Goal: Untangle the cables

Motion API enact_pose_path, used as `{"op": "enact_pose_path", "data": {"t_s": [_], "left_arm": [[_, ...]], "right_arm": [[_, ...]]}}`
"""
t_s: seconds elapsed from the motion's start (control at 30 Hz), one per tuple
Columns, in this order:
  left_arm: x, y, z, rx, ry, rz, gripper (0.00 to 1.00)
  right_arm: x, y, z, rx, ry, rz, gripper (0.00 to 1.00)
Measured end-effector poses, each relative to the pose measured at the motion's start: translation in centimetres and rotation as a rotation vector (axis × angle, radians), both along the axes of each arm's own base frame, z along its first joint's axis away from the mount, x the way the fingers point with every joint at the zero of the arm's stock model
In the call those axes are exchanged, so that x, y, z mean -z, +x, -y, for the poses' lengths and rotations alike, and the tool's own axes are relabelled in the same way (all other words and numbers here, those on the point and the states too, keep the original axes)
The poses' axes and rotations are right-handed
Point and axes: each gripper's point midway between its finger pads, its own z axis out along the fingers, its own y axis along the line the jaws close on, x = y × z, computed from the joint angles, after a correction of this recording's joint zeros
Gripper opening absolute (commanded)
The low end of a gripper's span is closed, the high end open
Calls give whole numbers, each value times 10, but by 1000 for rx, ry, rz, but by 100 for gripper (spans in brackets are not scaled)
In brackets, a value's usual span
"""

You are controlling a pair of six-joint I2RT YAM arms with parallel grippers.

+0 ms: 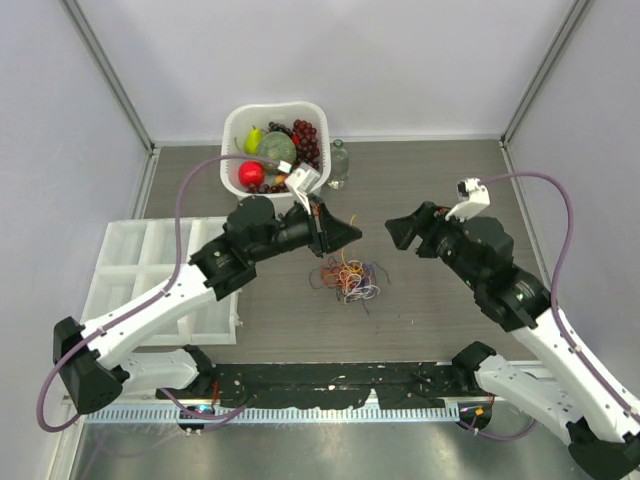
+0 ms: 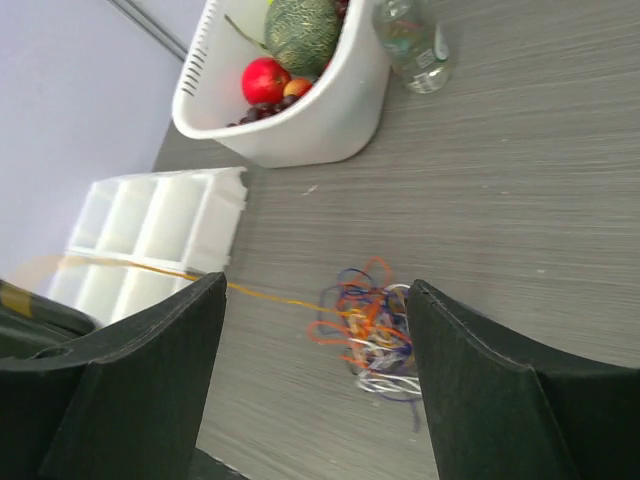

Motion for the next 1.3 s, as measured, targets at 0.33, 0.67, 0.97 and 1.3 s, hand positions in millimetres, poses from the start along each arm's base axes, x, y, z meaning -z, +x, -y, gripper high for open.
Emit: {"op": "enact_pose_path", "data": {"t_s": [0.33, 0.67, 0.97, 1.3], "left_arm": [[-119, -15, -15, 9, -83, 62, 0], [-131, -25, -17, 45, -55, 32, 0], [-134, -24, -14, 59, -48, 26, 0], [-133, -25, -13, 66, -47, 24, 0]], "right_arm": [[150, -18, -37, -260, -232, -25, 78], [111, -12, -96, -399, -180, 167, 72], [70, -54, -108, -539, -84, 321, 68], [89, -51, -90, -484, -194, 262, 67]]}}
